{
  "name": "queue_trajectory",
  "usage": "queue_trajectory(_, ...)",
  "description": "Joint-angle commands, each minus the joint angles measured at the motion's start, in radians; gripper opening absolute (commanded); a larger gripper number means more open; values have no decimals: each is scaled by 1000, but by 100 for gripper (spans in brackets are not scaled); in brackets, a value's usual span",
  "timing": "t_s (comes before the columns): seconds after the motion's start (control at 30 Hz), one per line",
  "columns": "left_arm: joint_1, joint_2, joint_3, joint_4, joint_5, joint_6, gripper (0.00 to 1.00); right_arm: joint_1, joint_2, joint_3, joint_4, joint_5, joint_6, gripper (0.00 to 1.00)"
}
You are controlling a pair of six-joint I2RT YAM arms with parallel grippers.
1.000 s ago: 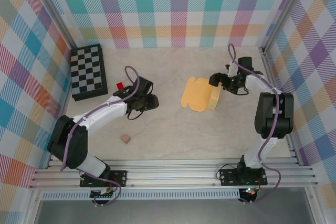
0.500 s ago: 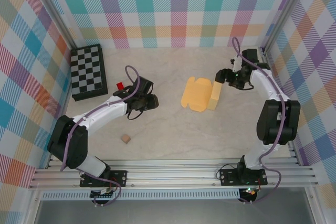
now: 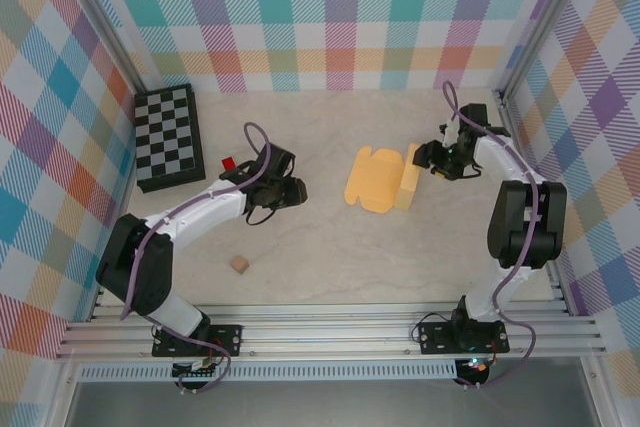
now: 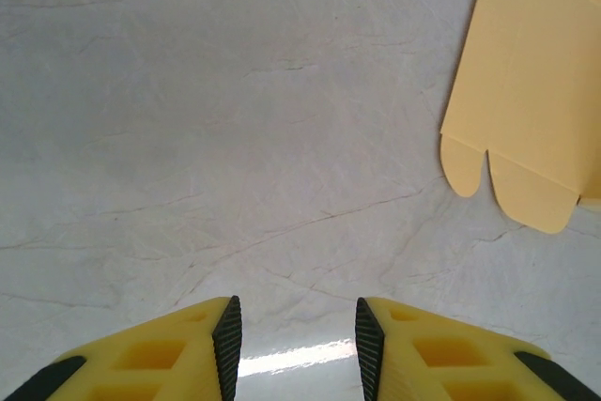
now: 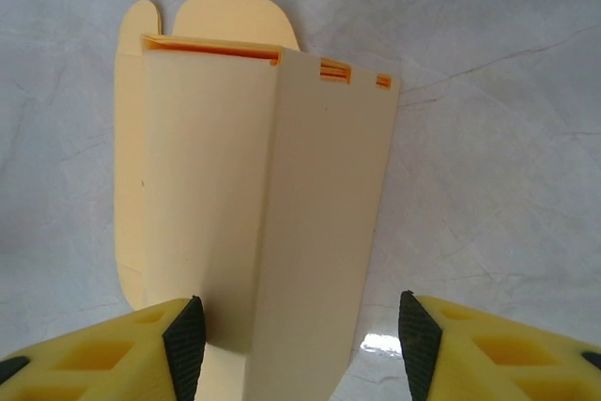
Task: Fold the paper box
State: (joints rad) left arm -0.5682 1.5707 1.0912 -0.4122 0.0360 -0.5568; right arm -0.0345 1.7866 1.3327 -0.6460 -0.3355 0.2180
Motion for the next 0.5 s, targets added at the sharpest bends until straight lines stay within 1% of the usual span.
queue_trajectory(0.0, -10, 26, 57, 24, 21, 22, 39, -17, 13, -55, 29, -48, 25, 59)
queue_trajectory(0.27, -28, 117, 131, 74, 107, 44, 40, -108, -72, -238, 127, -108, 65, 59)
queue_trajectory(0.37, -49, 168, 177, 96, 149, 48, 43, -137, -108, -308, 158, -104, 72, 59)
queue_trajectory(0.47, -69, 242, 256, 73, 151, 66, 47, -164, -137, -371, 186, -101, 77, 59)
